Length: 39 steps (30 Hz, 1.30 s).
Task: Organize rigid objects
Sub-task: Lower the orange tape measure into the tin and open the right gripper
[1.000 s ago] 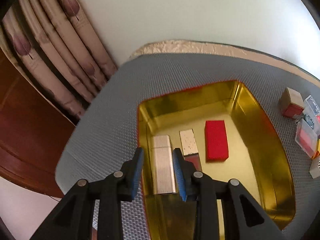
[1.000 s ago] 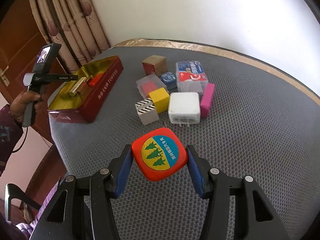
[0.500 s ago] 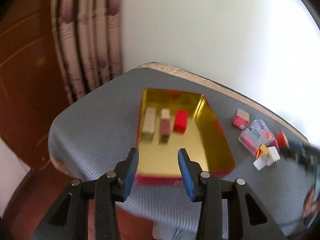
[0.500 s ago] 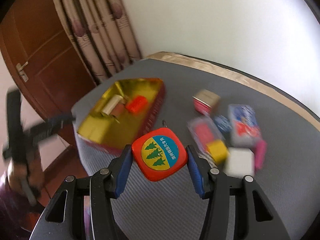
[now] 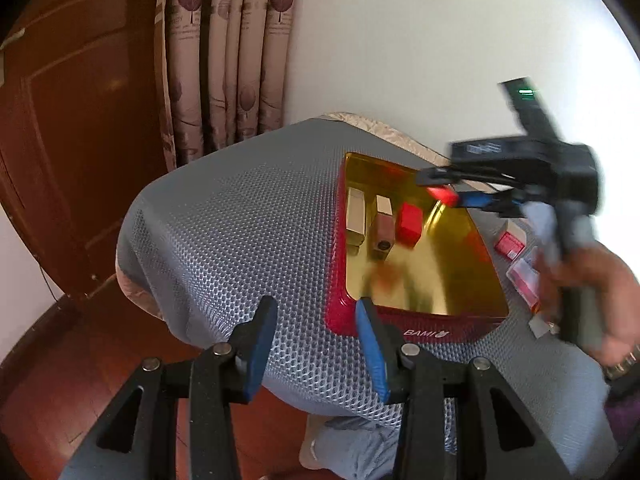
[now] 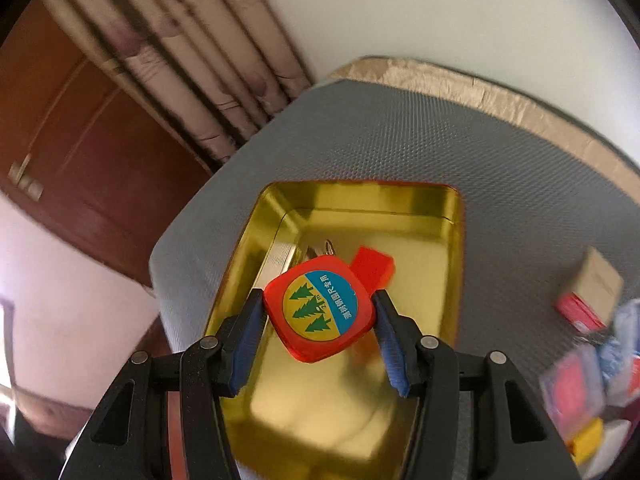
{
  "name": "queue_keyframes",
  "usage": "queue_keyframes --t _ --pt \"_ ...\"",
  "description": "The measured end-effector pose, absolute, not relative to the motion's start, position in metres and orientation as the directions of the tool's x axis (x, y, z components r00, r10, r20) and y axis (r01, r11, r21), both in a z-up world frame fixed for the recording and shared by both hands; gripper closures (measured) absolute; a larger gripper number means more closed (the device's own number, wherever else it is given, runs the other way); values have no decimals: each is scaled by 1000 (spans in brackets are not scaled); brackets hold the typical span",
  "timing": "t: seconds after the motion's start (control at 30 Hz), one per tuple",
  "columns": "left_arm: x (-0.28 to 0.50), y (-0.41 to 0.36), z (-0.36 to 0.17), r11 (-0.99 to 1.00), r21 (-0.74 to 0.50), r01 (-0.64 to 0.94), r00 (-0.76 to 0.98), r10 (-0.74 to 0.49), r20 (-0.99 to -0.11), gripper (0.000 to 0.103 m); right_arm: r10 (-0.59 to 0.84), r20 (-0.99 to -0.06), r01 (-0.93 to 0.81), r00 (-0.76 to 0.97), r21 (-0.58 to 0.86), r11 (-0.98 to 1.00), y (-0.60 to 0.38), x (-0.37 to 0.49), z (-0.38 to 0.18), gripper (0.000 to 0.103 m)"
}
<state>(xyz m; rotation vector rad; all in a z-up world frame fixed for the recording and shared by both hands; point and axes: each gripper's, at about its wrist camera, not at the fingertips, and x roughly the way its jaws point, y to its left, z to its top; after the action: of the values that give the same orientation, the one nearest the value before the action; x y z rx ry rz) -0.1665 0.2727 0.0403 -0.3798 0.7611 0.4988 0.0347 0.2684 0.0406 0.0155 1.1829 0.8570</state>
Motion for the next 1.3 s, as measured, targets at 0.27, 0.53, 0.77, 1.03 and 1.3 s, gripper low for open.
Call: queue_keyframes --t 0.27,0.53,0.77,1.03,1.3 --pt "-160 276 37 826 -124 -550 599 286 -748 61 540 -836 -538 98 412 736 319 60 20 52" --pt "-158 278 30 823 -120 -555 573 274 -772 61 520 -849 -542 90 397 741 345 64 9 51" --pt "-152 279 20 819 -101 -565 525 262 -810 61 566 -818 -544 108 427 722 335 57 24 50" --pt "-147 255 20 859 4 -512 513 310 -800 61 662 -718 -580 215 451 679 242 -5 65 24" --pt "-143 232 21 883 93 -460 515 351 -782 61 583 -678 -534 448 321 782 70 -81 82 10"
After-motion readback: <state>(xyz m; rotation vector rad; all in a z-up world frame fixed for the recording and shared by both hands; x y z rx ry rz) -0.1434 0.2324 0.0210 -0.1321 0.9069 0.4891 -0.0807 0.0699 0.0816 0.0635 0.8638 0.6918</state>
